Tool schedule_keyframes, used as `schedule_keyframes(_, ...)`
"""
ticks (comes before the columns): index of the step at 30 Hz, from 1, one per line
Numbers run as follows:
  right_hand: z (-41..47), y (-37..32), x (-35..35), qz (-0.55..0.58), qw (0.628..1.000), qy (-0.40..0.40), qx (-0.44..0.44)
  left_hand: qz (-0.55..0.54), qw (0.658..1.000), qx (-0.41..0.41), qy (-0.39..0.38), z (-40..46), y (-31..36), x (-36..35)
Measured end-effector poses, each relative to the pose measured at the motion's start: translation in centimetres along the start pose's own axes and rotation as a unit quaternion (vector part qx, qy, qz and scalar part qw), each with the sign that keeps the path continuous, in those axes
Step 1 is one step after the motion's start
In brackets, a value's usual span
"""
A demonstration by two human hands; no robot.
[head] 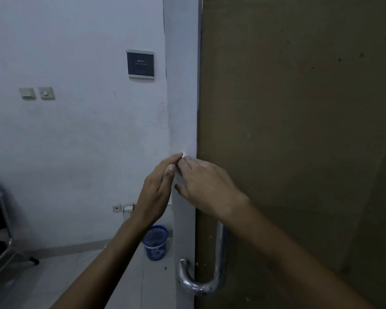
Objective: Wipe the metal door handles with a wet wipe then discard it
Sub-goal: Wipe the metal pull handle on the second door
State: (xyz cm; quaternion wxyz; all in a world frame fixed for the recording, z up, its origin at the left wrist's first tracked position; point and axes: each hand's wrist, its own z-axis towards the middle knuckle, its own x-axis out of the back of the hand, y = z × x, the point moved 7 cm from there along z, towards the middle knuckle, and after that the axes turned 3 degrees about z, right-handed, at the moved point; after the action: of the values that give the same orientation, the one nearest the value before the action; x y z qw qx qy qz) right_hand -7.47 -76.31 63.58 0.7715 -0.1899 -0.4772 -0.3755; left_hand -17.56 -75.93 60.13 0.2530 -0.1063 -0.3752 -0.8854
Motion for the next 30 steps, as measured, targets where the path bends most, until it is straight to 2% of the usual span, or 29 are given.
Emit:
schedule_keyframes(6, -3.7, -0.5, -0.3, -0.084, 0.996, 0.031, 0.024, 0.057, 0.998, -0.038, -0.015, -0.7, 1.3, 0.1)
schedule_keyframes(14, -2.3, -1.4, -1.6, -0.079, 0.991, 0.086, -0.063, 0.085, 0.996, -0.013, 0.032, -0.5, 1.7, 0.2)
schedule_keyframes(17, -3.7, -1.8, -1.4, -0.08, 0.986, 0.126, -0.072, 0.092, 0.993, -0.054, 0.042, -1.2, 2.9, -0.3)
schedule_keyframes(22, -5.5, -0.8, -0.5, -0.04, 0.979, 0.195, -0.029, 0.105, 0.991, -0.076, 0.024, -3.1, 3.0, -1.5)
schedule_keyframes(25, -5.0, 0.2, 1.3, 0.076, 0.972, 0.224, -0.007, 0.131, 0.989, -0.068, 0.03, -3.1, 3.7, -2.0)
schedule_keyframes(27, -4.7, 1.3, 2.2, 0.137, 0.964, 0.224, -0.03, 0.183, 0.981, -0.06, 0.027, -2.9, 3.5, -2.1)
schedule_keyframes(30, -4.6, 3.0, 2.6, 0.137, 0.962, 0.22, -0.084, 0.281, 0.958, -0.047, 0.01, -2.2, 2.8, -1.9)
